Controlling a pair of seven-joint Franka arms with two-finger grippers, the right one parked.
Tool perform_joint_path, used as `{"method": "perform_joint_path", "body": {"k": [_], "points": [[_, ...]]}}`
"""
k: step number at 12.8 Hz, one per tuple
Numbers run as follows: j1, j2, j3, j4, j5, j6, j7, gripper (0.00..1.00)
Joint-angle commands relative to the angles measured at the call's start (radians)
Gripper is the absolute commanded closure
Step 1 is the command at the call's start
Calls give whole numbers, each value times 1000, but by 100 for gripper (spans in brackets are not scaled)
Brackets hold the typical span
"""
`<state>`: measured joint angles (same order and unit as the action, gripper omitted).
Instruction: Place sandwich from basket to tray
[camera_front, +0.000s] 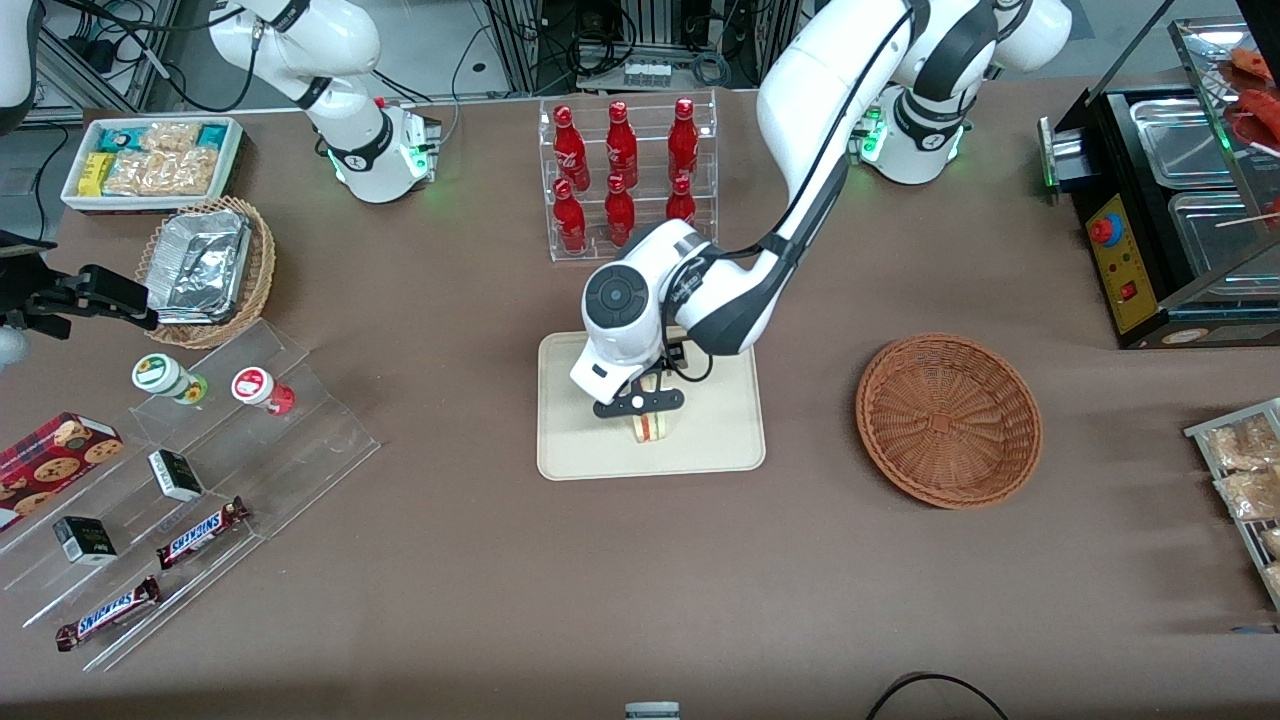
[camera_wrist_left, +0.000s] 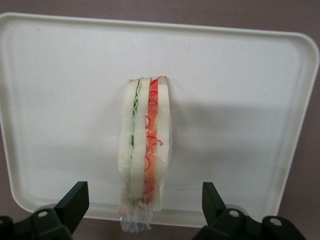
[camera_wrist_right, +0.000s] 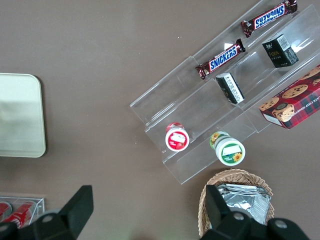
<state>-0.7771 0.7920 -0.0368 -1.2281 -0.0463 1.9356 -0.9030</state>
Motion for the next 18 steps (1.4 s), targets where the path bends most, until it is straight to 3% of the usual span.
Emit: {"method": "perform_joint_path", "body": {"k": [1,8,12,18], "points": [[9,-81,8,-5,-6,-59,-2,0],[51,-213,8,-20,-10,-133,48,0],[139,-334,9,-101,-1,-204,79,0],[326,-503,8,-258,-9,-254,404,0]]}}
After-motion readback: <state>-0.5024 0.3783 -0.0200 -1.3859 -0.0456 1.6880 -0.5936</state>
